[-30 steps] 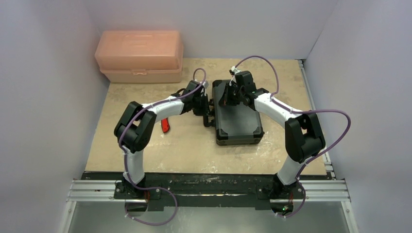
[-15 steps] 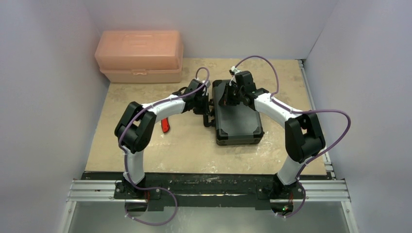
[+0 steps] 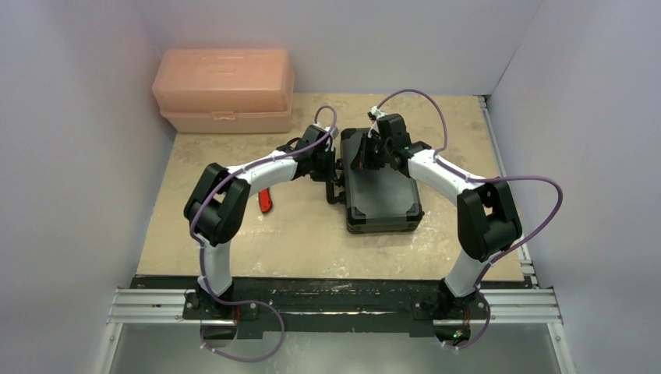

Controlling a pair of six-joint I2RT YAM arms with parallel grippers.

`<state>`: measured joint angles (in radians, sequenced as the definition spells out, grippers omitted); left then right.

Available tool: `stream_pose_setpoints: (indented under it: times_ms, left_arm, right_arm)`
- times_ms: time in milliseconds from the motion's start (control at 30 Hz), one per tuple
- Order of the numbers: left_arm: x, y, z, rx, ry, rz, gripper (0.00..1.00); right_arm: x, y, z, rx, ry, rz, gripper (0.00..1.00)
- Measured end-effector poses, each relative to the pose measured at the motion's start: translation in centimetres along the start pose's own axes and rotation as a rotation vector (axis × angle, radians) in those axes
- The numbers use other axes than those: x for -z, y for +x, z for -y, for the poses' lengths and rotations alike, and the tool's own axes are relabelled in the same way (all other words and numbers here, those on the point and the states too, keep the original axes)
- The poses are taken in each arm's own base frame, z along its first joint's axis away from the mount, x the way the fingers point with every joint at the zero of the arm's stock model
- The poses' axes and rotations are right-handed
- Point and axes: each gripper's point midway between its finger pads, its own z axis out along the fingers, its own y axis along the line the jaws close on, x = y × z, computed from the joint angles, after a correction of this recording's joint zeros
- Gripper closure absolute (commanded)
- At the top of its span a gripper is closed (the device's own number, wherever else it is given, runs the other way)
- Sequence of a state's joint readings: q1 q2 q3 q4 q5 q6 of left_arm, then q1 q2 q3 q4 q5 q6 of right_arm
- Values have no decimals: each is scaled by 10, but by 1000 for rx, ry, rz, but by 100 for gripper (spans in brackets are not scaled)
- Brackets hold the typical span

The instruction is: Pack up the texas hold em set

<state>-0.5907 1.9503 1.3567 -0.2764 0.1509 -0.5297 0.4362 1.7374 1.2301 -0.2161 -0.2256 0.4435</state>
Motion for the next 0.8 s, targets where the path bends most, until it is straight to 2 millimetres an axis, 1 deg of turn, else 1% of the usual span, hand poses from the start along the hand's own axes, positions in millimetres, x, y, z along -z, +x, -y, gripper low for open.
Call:
stream_pose_setpoints:
  times_ms: [200,367,800]
  left_arm:
    - [-2,-2,2,-2,2,0,100]
    - [-12,8,0,-5,-8,-28,100]
    - [-12,10,-1,-3,-13,-35,100]
  right_arm:
    - [0,0,0,0,0,0,100]
    - [0,1,0,0,-1,-1,100]
    - [0,1,0,4,-2,2,100]
